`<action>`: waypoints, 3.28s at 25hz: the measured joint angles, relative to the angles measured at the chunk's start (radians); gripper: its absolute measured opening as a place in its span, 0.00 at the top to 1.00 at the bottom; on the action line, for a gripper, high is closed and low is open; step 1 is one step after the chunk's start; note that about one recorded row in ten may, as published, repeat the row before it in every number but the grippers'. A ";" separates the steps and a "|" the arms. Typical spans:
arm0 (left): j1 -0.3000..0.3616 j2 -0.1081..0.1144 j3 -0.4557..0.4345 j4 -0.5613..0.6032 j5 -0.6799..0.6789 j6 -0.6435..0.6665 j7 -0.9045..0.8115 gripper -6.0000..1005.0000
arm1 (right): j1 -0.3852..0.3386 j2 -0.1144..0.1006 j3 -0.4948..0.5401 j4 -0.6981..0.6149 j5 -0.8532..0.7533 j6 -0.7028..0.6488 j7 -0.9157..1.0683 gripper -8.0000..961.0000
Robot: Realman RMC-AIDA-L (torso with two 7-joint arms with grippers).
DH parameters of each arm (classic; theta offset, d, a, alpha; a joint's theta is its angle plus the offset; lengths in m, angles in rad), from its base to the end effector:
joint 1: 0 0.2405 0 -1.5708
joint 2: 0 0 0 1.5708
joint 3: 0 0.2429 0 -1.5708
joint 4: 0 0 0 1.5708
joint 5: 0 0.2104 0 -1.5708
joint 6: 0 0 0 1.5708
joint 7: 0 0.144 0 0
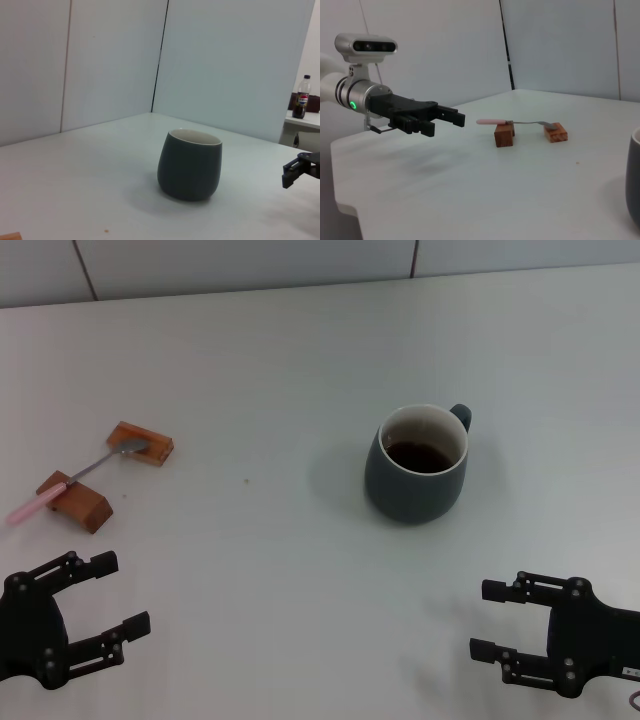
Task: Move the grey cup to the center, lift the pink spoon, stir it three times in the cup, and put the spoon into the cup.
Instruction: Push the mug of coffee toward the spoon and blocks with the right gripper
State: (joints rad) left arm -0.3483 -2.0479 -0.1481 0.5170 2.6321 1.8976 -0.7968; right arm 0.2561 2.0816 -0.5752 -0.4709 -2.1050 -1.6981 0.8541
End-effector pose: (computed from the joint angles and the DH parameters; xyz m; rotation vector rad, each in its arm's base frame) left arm -0.3422 0.1978 0.0255 -2.5825 -0.5248 -0.7756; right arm 0.3253 0.2044 -0.0201 -2.7306 0.4697 0.7348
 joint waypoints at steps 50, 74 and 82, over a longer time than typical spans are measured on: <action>0.023 0.011 -0.012 0.000 -0.012 0.009 0.007 0.19 | 0.071 0.005 0.289 0.210 0.250 0.233 -0.301 0.88; 0.029 0.025 -0.013 0.000 -0.048 0.022 0.001 0.19 | 0.333 0.005 0.280 0.461 0.255 0.559 -0.455 0.94; 0.034 0.029 -0.013 0.000 -0.056 0.027 0.002 0.19 | 0.440 0.005 0.275 0.554 0.250 0.645 -0.455 0.94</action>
State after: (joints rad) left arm -0.3138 -2.0188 -0.1611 0.5169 2.5757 1.9245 -0.7949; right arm 0.6965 2.0861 -0.2999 0.0833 -1.8551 -1.0528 0.3987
